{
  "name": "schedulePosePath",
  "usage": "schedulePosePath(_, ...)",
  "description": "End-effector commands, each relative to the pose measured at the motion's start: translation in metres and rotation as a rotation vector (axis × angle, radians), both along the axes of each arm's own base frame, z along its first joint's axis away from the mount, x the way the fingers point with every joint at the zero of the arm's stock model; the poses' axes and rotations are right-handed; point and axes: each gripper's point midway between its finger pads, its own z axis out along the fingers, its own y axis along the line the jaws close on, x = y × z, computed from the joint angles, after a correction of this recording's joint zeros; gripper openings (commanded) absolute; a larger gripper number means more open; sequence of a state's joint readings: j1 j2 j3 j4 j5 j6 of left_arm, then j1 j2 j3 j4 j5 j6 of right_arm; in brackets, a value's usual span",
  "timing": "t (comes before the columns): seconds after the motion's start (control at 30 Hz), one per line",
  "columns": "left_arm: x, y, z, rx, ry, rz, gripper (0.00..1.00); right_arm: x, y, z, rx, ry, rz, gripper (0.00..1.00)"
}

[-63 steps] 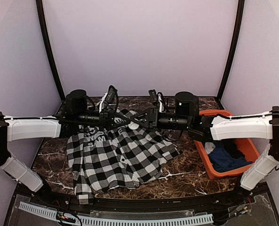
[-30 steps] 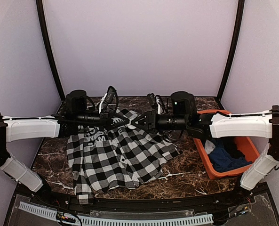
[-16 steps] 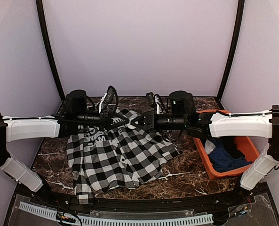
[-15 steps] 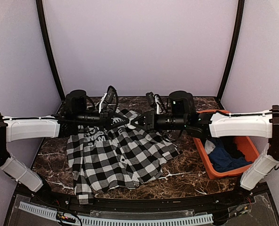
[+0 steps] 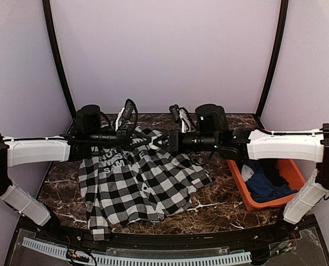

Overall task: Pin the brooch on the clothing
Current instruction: Pass from the left arm to the right

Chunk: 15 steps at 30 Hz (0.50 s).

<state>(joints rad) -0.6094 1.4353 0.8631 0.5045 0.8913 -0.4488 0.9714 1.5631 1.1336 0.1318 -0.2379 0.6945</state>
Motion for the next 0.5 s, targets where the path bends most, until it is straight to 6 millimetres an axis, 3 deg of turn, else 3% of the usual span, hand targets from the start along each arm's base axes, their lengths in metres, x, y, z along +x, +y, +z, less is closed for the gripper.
schedulePosePath(0.0,-0.0132,-0.0023,0.0149,-0.04,-0.052,-0.049,0.01,-0.0009,0.0086,-0.0065,-0.053,-0.059,0.015,0.21)
schedulePosePath(0.47,-0.0128,-0.002,0.0139,-0.029,-0.06,-0.046,0.01,-0.0081,0.0057,-0.0042,-0.093,-0.096,0.064,0.25)
